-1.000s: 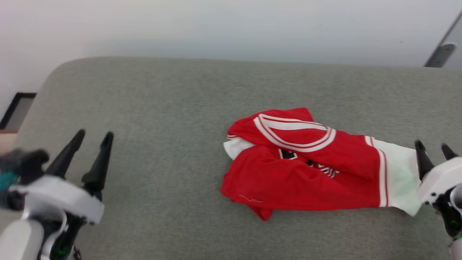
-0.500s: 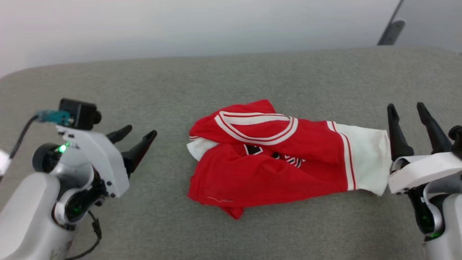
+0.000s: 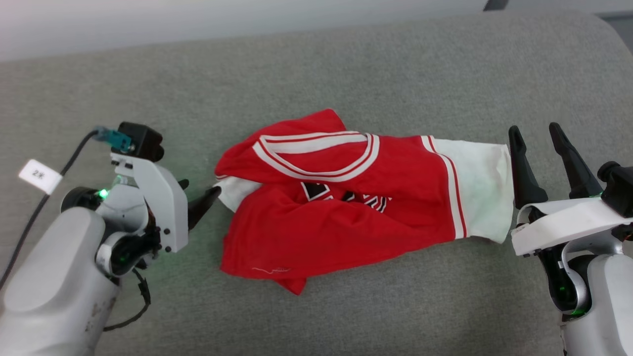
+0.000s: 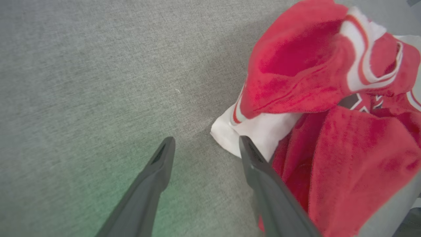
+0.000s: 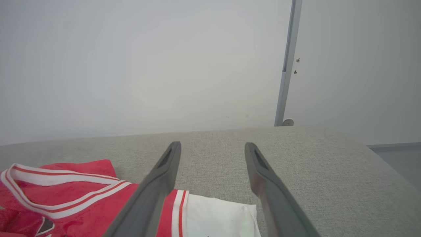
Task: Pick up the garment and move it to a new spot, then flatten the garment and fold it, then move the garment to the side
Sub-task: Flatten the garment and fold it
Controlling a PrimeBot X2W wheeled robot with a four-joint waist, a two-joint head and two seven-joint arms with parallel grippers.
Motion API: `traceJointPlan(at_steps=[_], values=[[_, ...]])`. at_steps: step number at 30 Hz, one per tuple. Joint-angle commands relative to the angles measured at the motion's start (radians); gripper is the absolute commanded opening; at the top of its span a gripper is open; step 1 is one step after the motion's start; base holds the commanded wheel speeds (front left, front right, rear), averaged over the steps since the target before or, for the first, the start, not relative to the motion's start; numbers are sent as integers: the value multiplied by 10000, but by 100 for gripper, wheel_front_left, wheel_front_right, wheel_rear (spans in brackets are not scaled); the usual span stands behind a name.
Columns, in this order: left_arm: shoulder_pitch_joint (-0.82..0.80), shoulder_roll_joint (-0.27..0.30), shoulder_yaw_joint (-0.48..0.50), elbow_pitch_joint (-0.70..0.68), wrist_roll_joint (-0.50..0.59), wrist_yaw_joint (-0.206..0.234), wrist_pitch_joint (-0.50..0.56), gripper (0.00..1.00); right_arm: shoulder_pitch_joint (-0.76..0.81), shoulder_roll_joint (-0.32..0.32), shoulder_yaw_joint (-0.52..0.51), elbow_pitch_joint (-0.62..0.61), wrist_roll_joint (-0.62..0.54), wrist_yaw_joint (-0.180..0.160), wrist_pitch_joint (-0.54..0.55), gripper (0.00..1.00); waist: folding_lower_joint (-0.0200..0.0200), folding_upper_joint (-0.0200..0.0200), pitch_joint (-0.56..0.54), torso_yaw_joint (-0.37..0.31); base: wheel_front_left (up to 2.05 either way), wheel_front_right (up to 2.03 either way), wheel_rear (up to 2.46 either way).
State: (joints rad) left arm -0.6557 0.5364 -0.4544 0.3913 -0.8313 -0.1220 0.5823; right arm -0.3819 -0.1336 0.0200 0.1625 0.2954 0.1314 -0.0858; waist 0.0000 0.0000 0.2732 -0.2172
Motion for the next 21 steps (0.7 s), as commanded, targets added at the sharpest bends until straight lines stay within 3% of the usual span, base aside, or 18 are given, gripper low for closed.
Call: traceJointPlan(at_steps=[1,12,13,14,15,17,21], values=[[-167,-29,-82,105,95,-25,13,100,-100,21,53,-14,19,-14,-65,100,0,0,382,-308,0,0,0],[-572,-243,-878,1543,140,-53,385,100,-307,31,140,100,149,-14,-239,100,0,0,766,-504,0,0,0],[-523,-267,-945,1701,106,-35,495,92,-303,27,138,110,158,-14,-249,100,0,0,769,-508,0,0,0],[-479,-319,-999,1862,16,-35,650,71,-304,10,122,127,152,-14,-247,100,0,0,768,-503,0,0,0],[-446,-359,-1082,1978,-32,-37,867,42,-316,-1,102,137,158,-14,-251,100,0,0,764,-493,0,0,0],[-346,-467,-1221,2091,-158,-48,1194,0,-321,-31,61,150,146,-14,-261,100,0,0,741,-457,0,0,0],[-349,-489,-1351,2100,-188,-40,1567,0,-332,-53,52,167,109,-14,-236,100,0,0,662,-340,0,0,0]])
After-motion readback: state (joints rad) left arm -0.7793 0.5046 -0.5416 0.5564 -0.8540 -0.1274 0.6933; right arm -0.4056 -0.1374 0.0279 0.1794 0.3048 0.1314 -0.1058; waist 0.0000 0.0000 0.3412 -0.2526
